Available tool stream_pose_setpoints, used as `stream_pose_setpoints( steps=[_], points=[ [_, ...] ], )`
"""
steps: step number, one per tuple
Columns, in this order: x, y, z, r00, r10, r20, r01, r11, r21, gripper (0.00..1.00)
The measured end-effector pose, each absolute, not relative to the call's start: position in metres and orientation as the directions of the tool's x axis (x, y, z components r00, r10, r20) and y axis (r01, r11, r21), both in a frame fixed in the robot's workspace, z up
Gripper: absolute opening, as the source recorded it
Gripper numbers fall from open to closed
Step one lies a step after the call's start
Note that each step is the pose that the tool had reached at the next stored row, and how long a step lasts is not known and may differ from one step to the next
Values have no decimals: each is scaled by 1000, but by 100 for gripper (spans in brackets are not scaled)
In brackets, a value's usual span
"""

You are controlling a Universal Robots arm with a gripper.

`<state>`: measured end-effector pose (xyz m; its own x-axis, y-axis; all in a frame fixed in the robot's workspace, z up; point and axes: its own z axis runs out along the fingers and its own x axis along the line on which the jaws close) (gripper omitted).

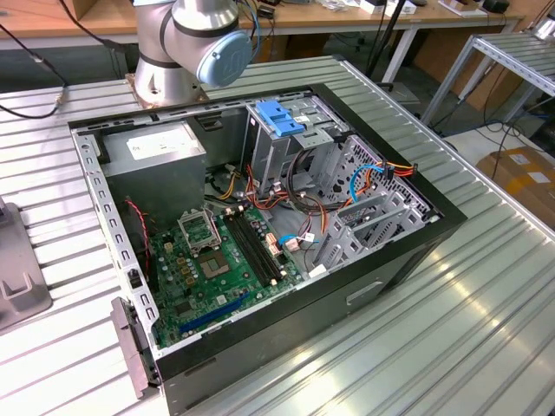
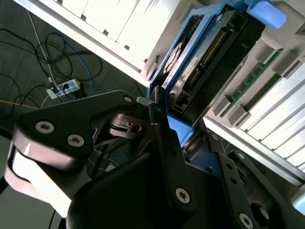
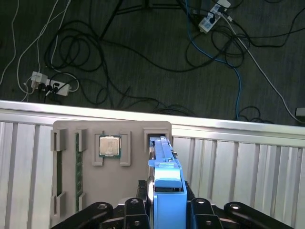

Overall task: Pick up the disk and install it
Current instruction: 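Pick up the disk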

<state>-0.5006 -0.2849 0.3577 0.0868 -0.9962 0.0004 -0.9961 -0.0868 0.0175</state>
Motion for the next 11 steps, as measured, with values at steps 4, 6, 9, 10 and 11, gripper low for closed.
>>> stream_pose_setpoints(
  steps=[4,6,9,10,11],
  points=[
    [-501,-285,362,87,-996,0,-996,-87,17,37],
    [-501,-285,364,87,-996,0,-996,-87,17,37],
    [-501,-285,370,87,-996,0,-996,-87,17,37],
    [-501,-285,372,87,-996,0,-996,-87,17,37],
    [-501,-285,374,87,-996,0,-996,-87,17,37]
  ],
)
